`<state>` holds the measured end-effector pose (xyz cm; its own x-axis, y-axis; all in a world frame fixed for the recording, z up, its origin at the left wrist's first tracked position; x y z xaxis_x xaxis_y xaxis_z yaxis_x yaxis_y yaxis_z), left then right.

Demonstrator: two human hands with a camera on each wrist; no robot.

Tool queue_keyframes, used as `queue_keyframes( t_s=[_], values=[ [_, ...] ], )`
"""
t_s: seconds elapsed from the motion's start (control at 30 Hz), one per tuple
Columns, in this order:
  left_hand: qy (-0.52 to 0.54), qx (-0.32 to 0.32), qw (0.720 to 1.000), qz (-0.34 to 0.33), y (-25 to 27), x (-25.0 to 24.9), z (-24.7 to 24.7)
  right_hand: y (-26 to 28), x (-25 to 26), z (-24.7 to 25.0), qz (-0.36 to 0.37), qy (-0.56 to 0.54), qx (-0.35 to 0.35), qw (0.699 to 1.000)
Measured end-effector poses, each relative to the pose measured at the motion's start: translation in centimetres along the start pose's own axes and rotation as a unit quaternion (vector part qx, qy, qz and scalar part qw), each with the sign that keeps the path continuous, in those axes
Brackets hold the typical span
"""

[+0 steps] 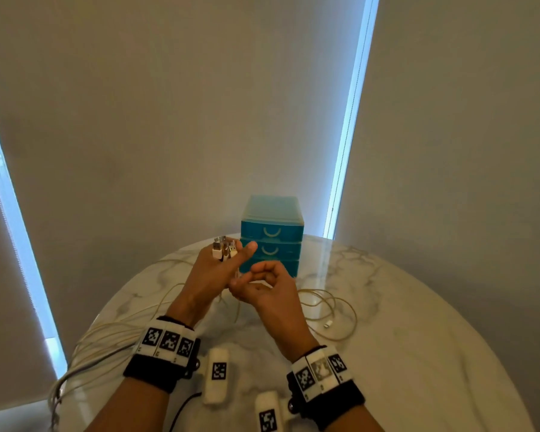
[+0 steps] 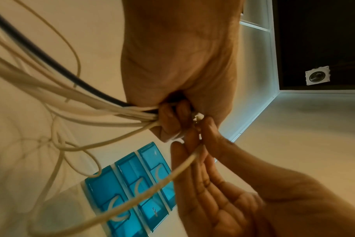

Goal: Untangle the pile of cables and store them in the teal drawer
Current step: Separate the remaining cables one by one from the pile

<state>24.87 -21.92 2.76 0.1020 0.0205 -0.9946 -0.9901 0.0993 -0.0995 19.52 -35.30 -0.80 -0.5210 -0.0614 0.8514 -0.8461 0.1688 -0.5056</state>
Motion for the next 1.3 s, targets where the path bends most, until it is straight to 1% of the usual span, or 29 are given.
queue_keyframes(
  t_s=[0.07,0.1,0.17,0.2,0.23,0.27,0.3,0.33,0.37,0.4,0.43,0.47,0.53,0.57,0.6,0.67,0.73,0.8,0.87,0.93,0.97,1.03,1.1,1.13,1.17,1.2,1.23,1.27,1.3],
  values=[
    [0.017,-0.03,0.999,-0.017,0.2,-0.5,0.5,0.5,-1.2,-0.6,-0.041,0.048,0.074,0.995],
    [0.03,-0.045,0.998,-0.027,0.2,-0.7,0.9,0.8,-1.8,-1.0,-0.05,0.08,0.119,0.988],
    [0.061,-0.075,0.994,-0.05,0.2,-1.3,2.0,1.1,-2.0,-1.5,-0.041,0.138,0.185,0.972],
    [0.074,-0.091,0.991,-0.065,0.2,-1.5,2.6,0.8,-1.8,-1.3,-0.031,0.155,0.193,0.968],
    [0.085,-0.105,0.988,-0.077,0.2,-1.6,3.2,0.3,-1.3,-0.6,-0.017,0.172,0.179,0.969],
    [0.094,-0.113,0.986,-0.084,0.3,-1.6,3.5,-0.6,-0.5,0.9,0.0,0.189,0.143,0.972],
    [0.097,-0.117,0.985,-0.084,0.3,-1.5,3.7,-1.5,0.3,2.9,0.016,0.206,0.092,0.974],
    [0.092,-0.117,0.986,-0.075,0.3,-1.4,3.6,-2.2,1.1,5.3,0.027,0.223,0.045,0.973],
    [0.081,-0.114,0.988,-0.06,0.2,-1.1,3.4,-2.6,1.6,7.7,0.029,0.242,0.013,0.97],
    [0.069,-0.107,0.991,-0.042,0.1,-1.0,3.1,-2.8,1.5,9.8,0.014,0.261,0.003,0.965],
    [0.061,-0.096,0.993,-0.028,0.0,-0.9,2.7,-2.6,0.9,11.4,-0.016,0.283,0.02,0.959],
    [0.059,-0.081,0.995,-0.021,0.0,-0.8,2.3,-2.2,0.0,12.3,-0.059,0.314,0.058,0.946],
    [0.043,-0.054,0.997,-0.024,0.1,-0.9,1.5,-1.2,-1.8,13.3,-0.139,0.37,0.136,0.909],
    [0.032,-0.038,0.998,-0.025,0.2,-0.9,1.1,-1.0,-2.3,13.4,-0.156,0.373,0.154,0.901],
    [0.025,-0.017,0.999,-0.025,0.4,-0.9,0.6,-0.9,-2.4,13.3,-0.159,0.365,0.163,0.903],
    [0.022,0.034,0.999,-0.008,0.6,-0.7,-0.5,-1.2,-1.9,13.3,-0.149,0.349,0.159,0.912],
    [0.007,0.066,0.998,0.013,0.5,-0.2,-1.4,-1.3,-1.5,13.6,-0.149,0.353,0.145,0.912],
    [-0.013,0.071,0.997,0.022,0.5,0.1,-1.7,-1.3,-1.5,14.6,-0.158,0.366,0.122,0.909],
    [-0.031,0.07,0.997,0.024,0.5,0.3,-2.1,-1.3,-1.6,16.2,-0.171,0.39,0.085,0.901],
    [-0.043,0.073,0.996,0.027,0.7,0.4,-2.6,-1.1,-1.3,18.2,-0.186,0.423,0.036,0.886],
    [-0.047,0.073,0.996,0.031,0.8,0.4,-2.7,-1.0,-1.0,19.0,-0.191,0.448,0.028,0.873],
    [-0.052,0.074,0.995,0.038,0.7,0.6,-2.9,-0.6,-0.7,19.4,-0.214,0.491,0.053,0.843],
    [-0.058,0.077,0.994,0.048,0.6,0.8,-3.1,-0.1,-1.2,19.2,-0.246,0.505,0.074,0.824],
    [-0.061,0.08,0.994,0.053,0.6,1.0,-3.2,-0.1,-1.6,19.1,-0.249,0.502,0.071,0.825],
    [-0.064,0.082,0.993,0.059,0.6,1.2,-3.3,-0.2,-1.8,18.9,-0.241,0.485,0.06,0.838],
    [-0.066,0.084,0.992,0.063,0.6,1.3,-3.4,-0.6,-1.9,18.5,-0.219,0.445,0.041,0.867],
    [-0.067,0.087,0.992,0.065,0.7,1.3,-3.5,-1.0,-1.5,17.9,-0.183,0.382,0.013,0.906],
    [-0.067,0.088,0.992,0.064,0.7,1.3,-3.5,-1.4,-0.7,17.2,-0.133,0.304,-0.022,0.943],
    [-0.065,0.089,0.992,0.061,0.8,1.3,-3.5,-1.8,0.6,16.4,-0.075,0.23,-0.054,0.969]
  ],
)
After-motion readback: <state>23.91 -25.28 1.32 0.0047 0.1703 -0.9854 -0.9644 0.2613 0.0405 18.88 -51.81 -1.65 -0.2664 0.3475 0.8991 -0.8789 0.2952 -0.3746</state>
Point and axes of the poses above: each hand's wrist, its own y-axis away from the middle knuckle, its own z-axis out of the back of the hand, x = y × z, the point moved 8 cm from there along -y, towards the middle knuckle, and after that the axes turned 15 degrees about z, right-handed, at the moved point
